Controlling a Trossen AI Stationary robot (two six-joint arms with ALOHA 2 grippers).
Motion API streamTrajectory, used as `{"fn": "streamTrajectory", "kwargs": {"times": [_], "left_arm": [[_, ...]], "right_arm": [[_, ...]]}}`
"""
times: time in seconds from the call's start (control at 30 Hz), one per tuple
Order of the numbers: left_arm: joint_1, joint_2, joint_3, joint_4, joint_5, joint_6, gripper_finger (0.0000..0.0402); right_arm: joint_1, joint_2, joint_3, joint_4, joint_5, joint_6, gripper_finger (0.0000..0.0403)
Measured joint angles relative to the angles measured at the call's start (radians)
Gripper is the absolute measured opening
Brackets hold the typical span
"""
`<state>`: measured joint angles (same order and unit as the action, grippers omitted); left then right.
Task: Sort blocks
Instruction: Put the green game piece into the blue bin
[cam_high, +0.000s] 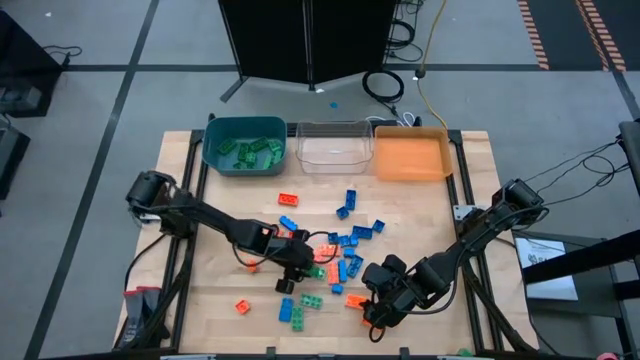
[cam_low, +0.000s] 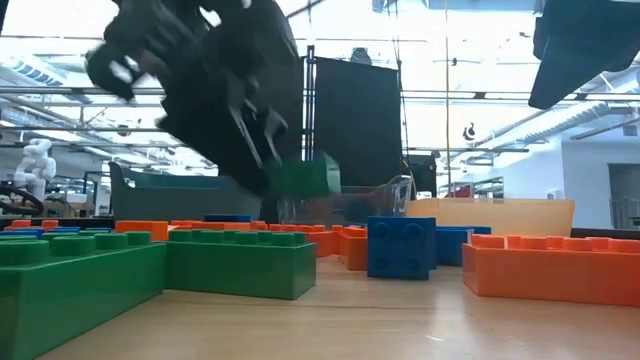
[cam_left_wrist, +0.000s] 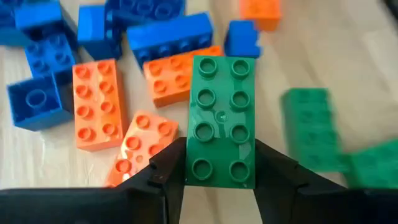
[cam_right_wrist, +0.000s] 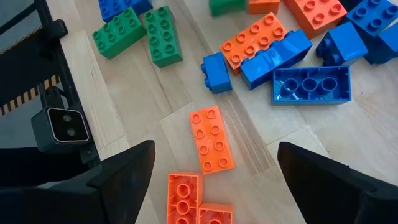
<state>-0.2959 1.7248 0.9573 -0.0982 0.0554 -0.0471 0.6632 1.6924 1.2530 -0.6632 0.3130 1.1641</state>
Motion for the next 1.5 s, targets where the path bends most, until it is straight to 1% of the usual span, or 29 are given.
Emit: {"fn": "streamTrajectory", "kwargs": {"times": [0.07, 0.1, 0.13, 0.2, 0.33, 0.43, 0.5, 0.57, 0.63, 0.8, 0.87, 0.97, 1.1, 1.17, 1.23, 1.3, 1.37, 1.43, 1.5], "left_arm": [[-0.005, -0.045, 0.0, -0.025, -0.002, -0.008, 0.0148], [-0.006, -0.074, 0.0, -0.048, -0.025, -0.026, 0.0148], [-0.007, -0.104, 0.0, -0.077, -0.071, -0.049, 0.0148], [-0.003, -0.173, 0.0, -0.149, -0.193, -0.097, 0.0148], [0.027, -0.321, 0.002, -0.293, -0.476, -0.176, 0.0148], [0.084, -0.419, 0.002, -0.426, -0.668, -0.3, 0.0148], [0.138, -0.472, 0.002, -0.524, -0.764, -0.401, 0.0148], [0.204, -0.516, 0.002, -0.591, -0.822, -0.459, 0.0148], [0.277, -0.544, 0.002, -0.623, -0.848, -0.465, 0.0148], [0.471, -0.563, 0.002, -0.626, -0.843, -0.363, 0.0148], [0.554, -0.561, 0.0, -0.619, -0.806, -0.316, 0.0148], [0.679, -0.562, -0.025, -0.577, -0.716, -0.279, 0.0148], [0.844, -0.561, -0.083, -0.461, -0.529, -0.227, 0.0148], [0.92, -0.562, -0.116, -0.405, -0.43, -0.231, 0.0148], [0.989, -0.561, -0.145, -0.363, -0.357, -0.244, 0.0148], [1.045, -0.562, -0.17, -0.333, -0.306, -0.28, 0.0148], [1.086, -0.562, -0.191, -0.337, -0.261, -0.288, 0.0148], [1.106, -0.561, -0.204, -0.335, -0.223, -0.287, 0.0148], [1.114, -0.562, -0.216, -0.333, -0.211, -0.287, 0.0148]], "right_arm": [[0.0, 0.0, 0.0, -0.001, 0.0, -0.002, 0.0336], [0.0, 0.0, 0.0, -0.001, 0.0, -0.004, 0.0336], [0.0, 0.0, 0.0, -0.002, 0.0, -0.005, 0.0336], [0.0, 0.0, 0.0, -0.002, 0.0, -0.007, 0.0336], [0.0, 0.0, 0.0, -0.005, 0.013, -0.009, 0.0336], [0.0, 0.0, 0.0, -0.005, 0.033, -0.007, 0.0336], [0.0, 0.0, 0.0, -0.005, 0.035, -0.007, 0.0336], [0.0, 0.0, 0.0, -0.005, 0.037, -0.007, 0.0336], [0.0, 0.0, 0.0, -0.005, 0.037, -0.008, 0.0336], [0.0, 0.0, 0.0, 0.0, 0.056, 0.001, 0.0336], [0.0, 0.0, 0.0, 0.003, 0.056, 0.007, 0.0336], [0.0, 0.0, 0.0, 0.002, 0.056, 0.02, 0.0336], [0.0, 0.0, 0.0, 0.002, 0.057, 0.026, 0.0336], [0.0, 0.0, 0.0, 0.002, 0.057, 0.029, 0.0336], [0.0, 0.0, 0.0, 0.002, 0.057, 0.029, 0.0336], [0.0, 0.0, 0.0, 0.002, 0.057, 0.029, 0.0336], [0.0, 0.0, 0.0, 0.002, 0.057, 0.029, 0.0336], [0.0, 0.0, 0.0, 0.001, 0.057, 0.029, 0.0336], [0.0, 0.0, 0.0, 0.001, 0.057, 0.028, 0.0336]]}}
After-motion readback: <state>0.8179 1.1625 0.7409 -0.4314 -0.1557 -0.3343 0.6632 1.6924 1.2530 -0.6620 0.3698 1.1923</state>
